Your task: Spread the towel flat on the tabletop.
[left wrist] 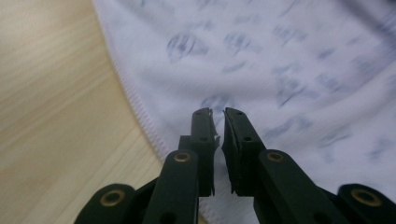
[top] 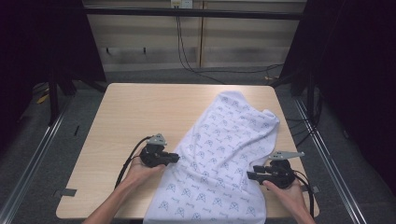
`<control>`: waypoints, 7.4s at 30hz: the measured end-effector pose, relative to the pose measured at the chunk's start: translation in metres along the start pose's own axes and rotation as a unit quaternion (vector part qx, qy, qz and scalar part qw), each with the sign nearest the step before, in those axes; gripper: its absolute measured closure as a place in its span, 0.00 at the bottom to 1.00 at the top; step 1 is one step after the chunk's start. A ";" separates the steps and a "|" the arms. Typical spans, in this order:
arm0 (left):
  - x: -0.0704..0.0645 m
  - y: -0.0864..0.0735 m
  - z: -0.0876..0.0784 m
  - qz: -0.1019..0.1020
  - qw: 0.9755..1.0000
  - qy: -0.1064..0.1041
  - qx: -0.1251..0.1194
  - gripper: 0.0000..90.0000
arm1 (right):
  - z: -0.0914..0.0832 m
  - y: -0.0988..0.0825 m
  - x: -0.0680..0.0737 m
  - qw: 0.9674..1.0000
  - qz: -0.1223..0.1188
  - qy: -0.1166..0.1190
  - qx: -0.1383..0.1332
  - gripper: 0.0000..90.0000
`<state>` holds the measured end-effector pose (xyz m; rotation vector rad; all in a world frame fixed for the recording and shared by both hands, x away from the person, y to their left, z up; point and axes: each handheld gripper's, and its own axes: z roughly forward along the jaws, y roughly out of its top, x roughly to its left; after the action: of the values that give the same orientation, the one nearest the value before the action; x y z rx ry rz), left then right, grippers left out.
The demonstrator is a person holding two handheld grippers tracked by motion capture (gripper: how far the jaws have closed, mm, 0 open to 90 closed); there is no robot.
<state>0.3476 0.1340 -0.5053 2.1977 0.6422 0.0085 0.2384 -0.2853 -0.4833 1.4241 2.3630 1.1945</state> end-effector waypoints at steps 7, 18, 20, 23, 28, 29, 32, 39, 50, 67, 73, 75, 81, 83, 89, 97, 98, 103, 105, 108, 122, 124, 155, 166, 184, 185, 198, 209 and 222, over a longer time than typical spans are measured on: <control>-0.005 -0.019 -0.022 -0.010 1.000 -0.005 0.008 0.99 | -0.022 -0.005 0.006 0.999 -0.003 0.018 -0.028 0.99; -0.054 -0.058 -0.058 -0.011 0.997 -0.060 0.047 1.00 | -0.069 -0.052 0.018 1.000 0.013 0.023 -0.017 0.98; -0.065 -0.065 -0.063 -0.013 0.995 -0.082 0.053 1.00 | -0.072 -0.053 0.021 1.000 0.005 0.022 -0.016 0.97; -0.077 -0.071 -0.073 0.001 0.994 -0.097 0.049 1.00 | -0.074 -0.053 0.022 1.000 0.006 0.021 -0.020 0.86; -0.059 -0.055 -0.068 -0.008 0.997 -0.075 0.012 0.93 | -0.066 -0.043 0.014 1.000 0.010 0.010 -0.024 0.76; -0.050 -0.048 -0.062 -0.005 0.998 -0.061 0.009 0.92 | -0.064 -0.040 0.013 1.000 0.011 0.006 -0.025 0.75; -0.028 -0.030 -0.046 -0.018 0.999 -0.037 -0.009 0.89 | -0.053 -0.027 0.003 0.999 0.011 -0.002 -0.032 0.74; -0.004 0.001 -0.007 -0.028 0.999 0.016 -0.006 0.89 | -0.013 0.001 -0.019 1.000 -0.003 -0.016 -0.015 0.73; -0.032 -0.040 -0.045 -0.015 0.999 0.001 0.031 0.99 | 0.010 0.017 -0.017 0.999 -0.027 -0.020 -0.006 0.66; -0.041 -0.056 -0.061 -0.018 0.999 -0.015 0.035 0.91 | 0.053 0.034 -0.002 0.992 -0.095 -0.078 0.033 0.94; -0.058 -0.061 -0.064 -0.006 0.997 -0.053 0.050 0.90 | 0.023 0.006 0.004 0.995 -0.068 -0.059 0.045 0.96; -0.066 -0.065 -0.065 0.000 0.996 -0.071 0.057 0.91 | 0.012 -0.006 0.013 0.995 -0.069 -0.040 0.057 0.96; -0.091 -0.069 -0.071 0.036 0.993 -0.091 0.061 1.00 | -0.007 -0.028 0.032 0.994 -0.079 0.005 0.073 0.98; -0.083 -0.064 -0.069 0.020 0.994 -0.099 0.042 1.00 | -0.009 -0.027 0.035 0.994 -0.083 0.010 0.070 0.99; -0.038 -0.026 -0.045 0.015 1.000 0.010 -0.002 0.85 | -0.001 -0.015 0.029 0.996 -0.066 0.016 0.050 0.79; -0.008 -0.011 -0.015 -0.001 1.000 0.018 0.014 0.97 | 0.012 0.047 0.000 0.997 -0.057 -0.010 -0.046 0.75; -0.009 -0.012 -0.015 -0.002 1.000 0.021 0.011 0.97 | 0.012 0.047 0.000 0.997 -0.057 -0.010 -0.046 0.75; -0.023 -0.022 -0.021 0.003 1.000 -0.005 0.013 1.00 | 0.044 0.084 -0.019 0.997 -0.061 -0.028 -0.044 0.84; -0.027 -0.023 -0.022 0.011 1.000 -0.006 0.017 1.00 | 0.065 0.097 -0.031 0.998 -0.038 -0.023 -0.050 0.80; -0.030 -0.024 -0.024 0.015 1.000 -0.012 0.023 1.00 | 0.080 0.101 -0.037 0.999 -0.027 -0.023 -0.038 0.73; -0.032 -0.032 -0.033 0.011 0.999 -0.024 0.028 0.99 | 0.072 0.099 -0.036 0.997 -0.023 -0.026 -0.065 1.00; -0.034 -0.035 -0.037 0.005 0.999 -0.028 0.033 0.98 | 0.057 0.097 -0.040 0.996 -0.021 -0.036 -0.083 1.00; 0.050 0.001 -0.019 -0.106 0.991 0.074 -0.025 0.76 | 0.049 0.046 -0.060 0.998 -0.026 -0.064 -0.008 0.70; 0.043 0.003 -0.032 -0.092 0.992 0.054 -0.069 0.96 | 0.050 0.048 -0.059 0.999 -0.014 -0.046 -0.013 0.96; 0.076 0.057 -0.100 -0.110 0.968 0.133 -0.183 0.80 | 0.023 0.166 -0.063 0.988 -0.013 -0.073 -0.133 0.83; 0.077 0.054 -0.101 -0.113 0.968 0.133 -0.180 0.78 | 0.024 0.166 -0.066 0.988 -0.006 -0.076 -0.136 0.80; 0.044 0.008 -0.073 -0.081 0.990 0.051 -0.102 0.86 | 0.020 0.104 -0.051 0.995 -0.026 -0.012 -0.094 0.70; 0.023 -0.023 -0.046 -0.043 0.997 0.060 -0.031 0.76 | 0.060 0.057 -0.023 0.998 -0.056 0.033 -0.001 0.67; 0.019 -0.030 -0.040 -0.034 0.996 0.083 -0.013 0.98 | 0.070 0.050 -0.017 0.995 -0.093 -0.025 0.019 0.69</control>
<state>0.3423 0.1870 -0.5047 2.1636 0.8056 0.1644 0.3153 -0.2475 -0.5012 1.1970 2.4333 1.0611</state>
